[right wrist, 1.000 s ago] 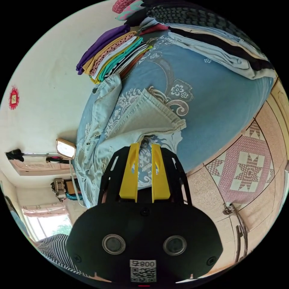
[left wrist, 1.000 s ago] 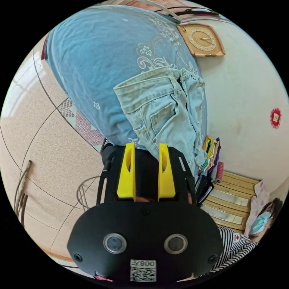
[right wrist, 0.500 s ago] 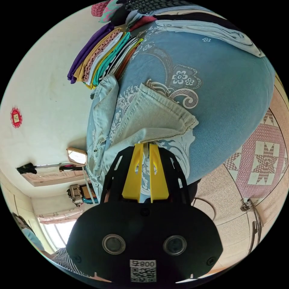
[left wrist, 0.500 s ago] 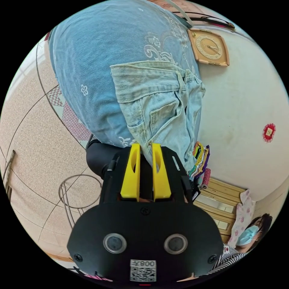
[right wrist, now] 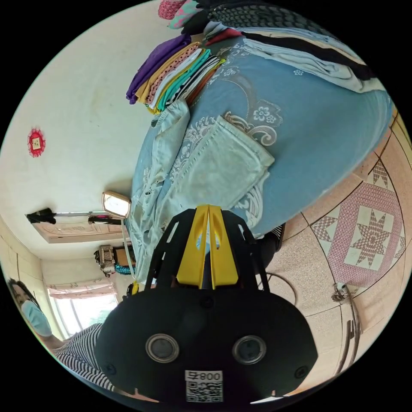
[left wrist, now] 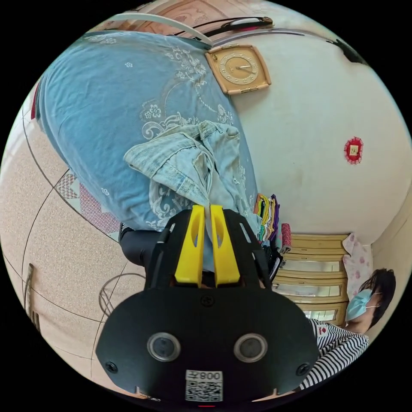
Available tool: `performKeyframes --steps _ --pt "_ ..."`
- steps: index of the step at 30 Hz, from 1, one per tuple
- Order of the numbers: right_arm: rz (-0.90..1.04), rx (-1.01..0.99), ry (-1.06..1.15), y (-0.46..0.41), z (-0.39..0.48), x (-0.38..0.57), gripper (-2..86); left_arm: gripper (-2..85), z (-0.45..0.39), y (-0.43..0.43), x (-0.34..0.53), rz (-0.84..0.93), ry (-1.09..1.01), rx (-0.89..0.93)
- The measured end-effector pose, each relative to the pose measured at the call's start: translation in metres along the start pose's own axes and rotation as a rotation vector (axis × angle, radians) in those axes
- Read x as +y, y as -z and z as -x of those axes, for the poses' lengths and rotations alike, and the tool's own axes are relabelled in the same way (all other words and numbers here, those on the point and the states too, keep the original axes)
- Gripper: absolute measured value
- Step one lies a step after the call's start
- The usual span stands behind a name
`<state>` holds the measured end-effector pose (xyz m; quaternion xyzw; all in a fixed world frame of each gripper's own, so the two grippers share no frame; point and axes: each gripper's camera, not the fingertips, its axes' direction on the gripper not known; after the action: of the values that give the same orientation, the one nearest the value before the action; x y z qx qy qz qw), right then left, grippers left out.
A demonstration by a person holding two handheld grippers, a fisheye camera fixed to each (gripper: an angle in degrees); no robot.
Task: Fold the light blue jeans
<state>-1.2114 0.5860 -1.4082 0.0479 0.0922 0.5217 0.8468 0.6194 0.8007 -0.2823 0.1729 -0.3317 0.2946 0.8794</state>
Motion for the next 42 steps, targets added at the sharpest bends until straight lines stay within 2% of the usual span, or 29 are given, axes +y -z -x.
performKeyframes --steps 5,7,10,13,17,21,27,34,42 --pt "0.032 0.063 -0.116 -0.012 -0.035 0.027 -0.1 3.4 0.019 -0.027 0.003 0.089 0.092 -0.114" --pt "0.003 0.040 -0.089 -0.011 -0.027 0.029 0.0 3.6 0.020 -0.029 0.008 0.059 0.126 -0.110" --pt "-0.010 0.126 -0.012 -0.013 -0.001 0.021 0.1 3.8 0.008 -0.021 0.014 -0.011 0.136 -0.133" --pt "-0.025 0.246 0.059 -0.021 0.024 0.003 0.5 4.2 -0.017 -0.014 0.015 -0.061 0.096 -0.196" --pt "-0.046 0.486 0.066 -0.031 0.036 -0.019 2.5 5.6 -0.081 -0.045 0.009 0.021 -0.087 -0.249" --pt "-0.100 0.432 0.001 -0.023 0.022 -0.031 5.4 6.5 -0.151 -0.122 0.000 0.218 -0.310 -0.279" --pt "-0.127 0.340 -0.048 -0.024 0.005 -0.045 3.7 6.5 -0.224 -0.242 -0.008 0.445 -0.481 -0.312" --pt "-0.105 0.328 0.026 -0.027 0.023 -0.043 7.5 6.8 -0.279 -0.302 -0.005 0.533 -0.581 -0.367" --pt "-0.204 0.277 -0.083 -0.006 0.005 -0.029 8.2 7.4 -0.347 -0.319 -0.010 0.517 -0.700 -0.356"
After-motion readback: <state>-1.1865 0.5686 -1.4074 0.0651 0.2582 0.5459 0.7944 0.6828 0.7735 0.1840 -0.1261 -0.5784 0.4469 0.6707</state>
